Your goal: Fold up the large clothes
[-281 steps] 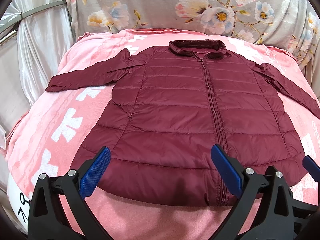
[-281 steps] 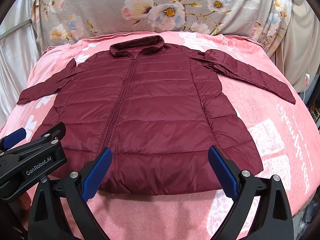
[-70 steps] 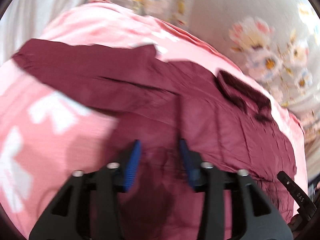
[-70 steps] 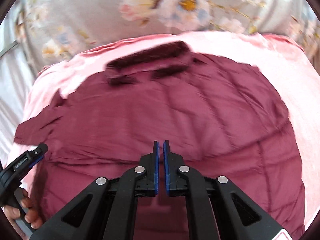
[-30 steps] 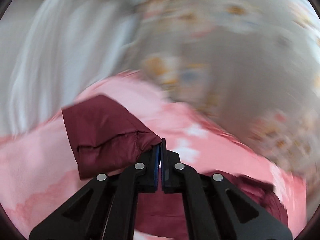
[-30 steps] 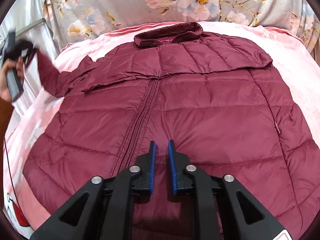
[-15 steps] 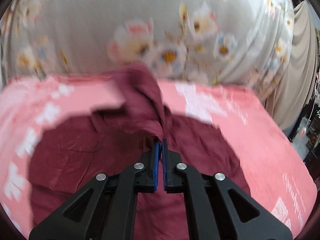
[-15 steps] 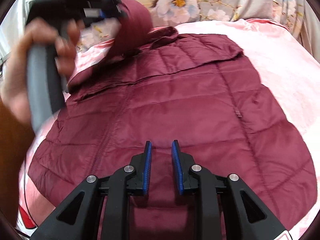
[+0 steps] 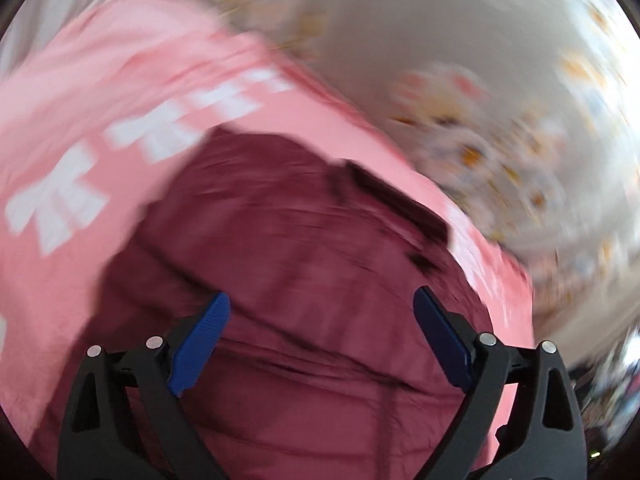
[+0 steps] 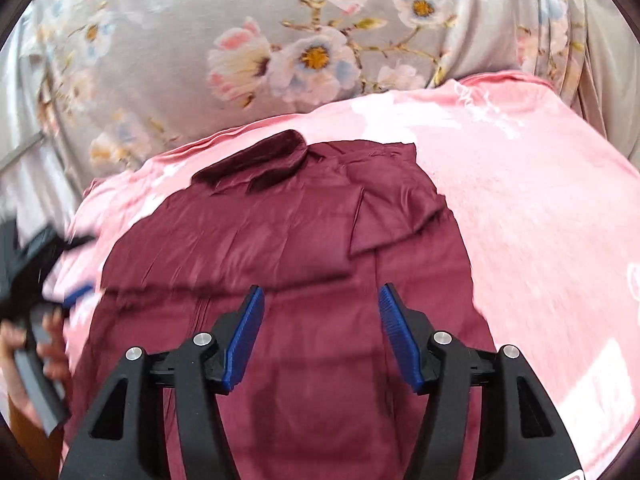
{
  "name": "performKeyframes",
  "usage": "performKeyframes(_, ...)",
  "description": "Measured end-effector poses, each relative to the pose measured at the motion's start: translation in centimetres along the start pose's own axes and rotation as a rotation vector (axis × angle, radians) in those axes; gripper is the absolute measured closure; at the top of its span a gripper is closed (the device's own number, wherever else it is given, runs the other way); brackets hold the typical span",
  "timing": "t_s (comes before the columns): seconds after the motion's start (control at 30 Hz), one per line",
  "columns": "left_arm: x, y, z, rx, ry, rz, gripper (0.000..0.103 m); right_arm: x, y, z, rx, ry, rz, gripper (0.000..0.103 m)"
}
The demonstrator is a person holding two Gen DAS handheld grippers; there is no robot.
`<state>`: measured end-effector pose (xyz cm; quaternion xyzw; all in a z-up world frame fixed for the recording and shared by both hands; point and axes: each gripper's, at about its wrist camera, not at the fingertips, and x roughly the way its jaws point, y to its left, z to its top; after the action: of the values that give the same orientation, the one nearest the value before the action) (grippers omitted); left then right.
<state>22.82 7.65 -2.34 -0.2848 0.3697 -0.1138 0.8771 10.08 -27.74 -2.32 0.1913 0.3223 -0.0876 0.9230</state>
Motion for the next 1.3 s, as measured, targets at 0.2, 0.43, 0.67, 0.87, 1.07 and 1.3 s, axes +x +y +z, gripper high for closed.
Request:
performKeyframes(0.2,1.2,6.8,2.0,-0.211,0.026,0.015,0.023,4.3,-1.3,1.7,0.079,0.051,-0.026,0.044)
performKeyframes(0.43,3.3,8.0,3.2,-0.247,0.049,-0.004,0.078,7.3,-0.7,2.2,0.094,0.114,0.016,0.098)
performKeyframes(0.67,-0.6,5.4,5.1,-0.112,-0.131,0.056,0.102,-0.2,2.4,6.4,-0.018,-0.212,0.107,0.101)
performKeyframes(0.87,0.6,5.0,3.1,-0.004,-0.106,0.196,0.103,6.0,0.5,3.4,0.01,0.01,0.023,0.101)
performKeyframes(1.07,2.9,7.5,1.0,-0.017,-0.039,0.233,0.103,9.1,-0.9,0.8,0.025,0.118,-0.001,0.101)
performKeyframes(1.3,3.4,6.4,0.5,0.065,-0.039,0.316,0.099,8.5,-0.6,0.5,0.012,0.128,-0.044,0.097)
